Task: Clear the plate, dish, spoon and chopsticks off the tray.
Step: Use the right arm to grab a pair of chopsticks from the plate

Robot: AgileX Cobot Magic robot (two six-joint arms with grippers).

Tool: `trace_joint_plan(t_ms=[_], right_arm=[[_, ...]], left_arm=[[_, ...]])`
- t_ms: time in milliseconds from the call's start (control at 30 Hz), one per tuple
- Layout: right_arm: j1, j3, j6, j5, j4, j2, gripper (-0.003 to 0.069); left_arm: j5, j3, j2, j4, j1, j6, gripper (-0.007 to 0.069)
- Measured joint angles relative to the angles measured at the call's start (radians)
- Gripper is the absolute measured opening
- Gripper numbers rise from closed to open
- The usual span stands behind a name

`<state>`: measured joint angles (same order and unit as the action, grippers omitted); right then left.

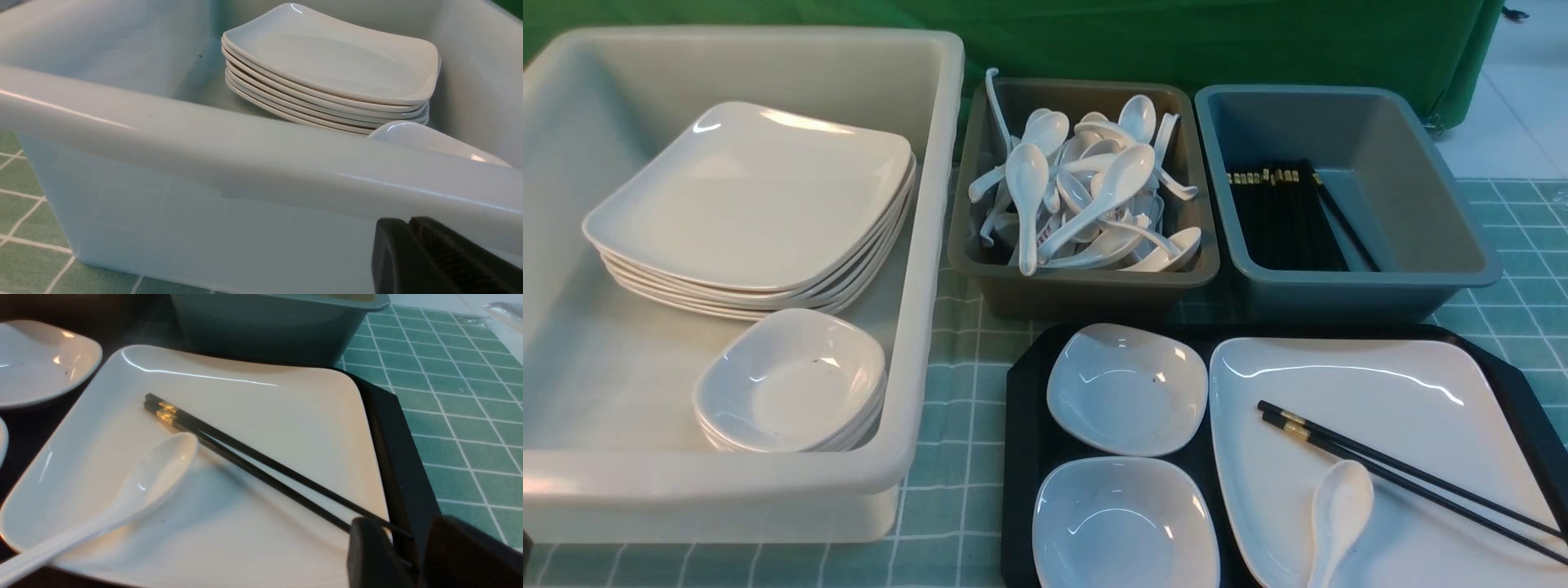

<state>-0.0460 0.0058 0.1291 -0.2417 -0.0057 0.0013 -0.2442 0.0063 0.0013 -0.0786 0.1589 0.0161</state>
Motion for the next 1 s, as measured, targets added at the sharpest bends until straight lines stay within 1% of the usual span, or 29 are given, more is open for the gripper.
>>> trace_joint_plan(t_ms=[133,233,267,300,367,467,533,600,633,667,700,767,800,833,867,900,933,967,1000], right_arm=[[0.0,0.0,0.0,0.0,0.0,0.0,0.0241],[0.0,0.0,0.0,0.0,0.0,0.0,0.0241],[0.0,0.0,0.0,0.0,0.0,0.0,0.0241],[0.0,0.0,0.0,0.0,0.0,0.0,0.0241],[0.0,0.0,0.0,0.0,0.0,0.0,0.0241],[0.0,0.0,0.0,0.0,0.0,0.0,0.0241],[0.0,0.0,0.0,0.0,0.0,0.0,0.0241],[0.0,0.0,0.0,0.0,0.0,0.0,0.0241],[0.0,0.0,0.0,0.0,0.0,0.0,0.0241],[0.0,0.0,0.0,0.0,0.0,0.0,0.0241],[0.0,0.0,0.0,0.0,0.0,0.0,0.0241],[0.0,0.0,0.0,0.0,0.0,0.0,0.0241],[0.0,0.0,0.0,0.0,0.0,0.0,0.0241],[0.0,0.0,0.0,0.0,0.0,0.0,0.0241],[0.0,0.0,0.0,0.0,0.0,0.0,0.0241],[0.0,0.0,0.0,0.0,0.0,0.0,0.0241],[0.0,0.0,0.0,0.0,0.0,0.0,0.0241],[0.0,0.0,0.0,0.0,0.0,0.0,0.0241],[0.0,0.0,0.0,0.0,0.0,0.0,0.0241]], left_arm=[[0.024,0.001,0.0,-0.016,0.0,-0.01,0.0017],[0.142,0.001,0.0,-0.211,0.0,-0.121,0.0017],[0.151,0.001,0.0,-0.224,0.0,-0.133,0.0017],[0.209,0.001,0.0,-0.302,0.0,-0.171,0.0017],[0.289,0.001,0.0,-0.379,0.0,-0.204,0.0017],[0.367,0.001,0.0,-0.404,0.0,-0.223,0.0017],[0.39,-0.002,0.0,-0.409,0.0,-0.27,0.0017],[0.319,-0.044,-0.001,-0.385,-0.004,-0.294,0.0017],[0.255,-0.095,0.0,-0.345,-0.013,-0.289,0.0017],[0.244,-0.105,0.004,-0.338,-0.016,-0.287,0.0017],[0.177,-0.169,0.023,-0.304,-0.037,-0.242,0.0017],[0.066,-0.278,0.089,-0.286,-0.074,-0.138,0.0017],[0.011,-0.31,0.116,-0.289,-0.094,-0.054,0.0017],[-0.049,-0.351,0.156,-0.299,-0.113,-0.001,0.0017],[-0.142,-0.408,0.223,-0.321,-0.143,0.118,0.0017],[-0.175,-0.425,0.247,-0.329,-0.153,0.149,0.0017],[-0.296,-0.49,0.346,-0.364,-0.192,0.258,0.0017],[-0.323,-0.504,0.37,-0.371,-0.202,0.282,0.0017],[-0.407,-0.56,0.477,-0.395,-0.242,0.362,0.0017]])
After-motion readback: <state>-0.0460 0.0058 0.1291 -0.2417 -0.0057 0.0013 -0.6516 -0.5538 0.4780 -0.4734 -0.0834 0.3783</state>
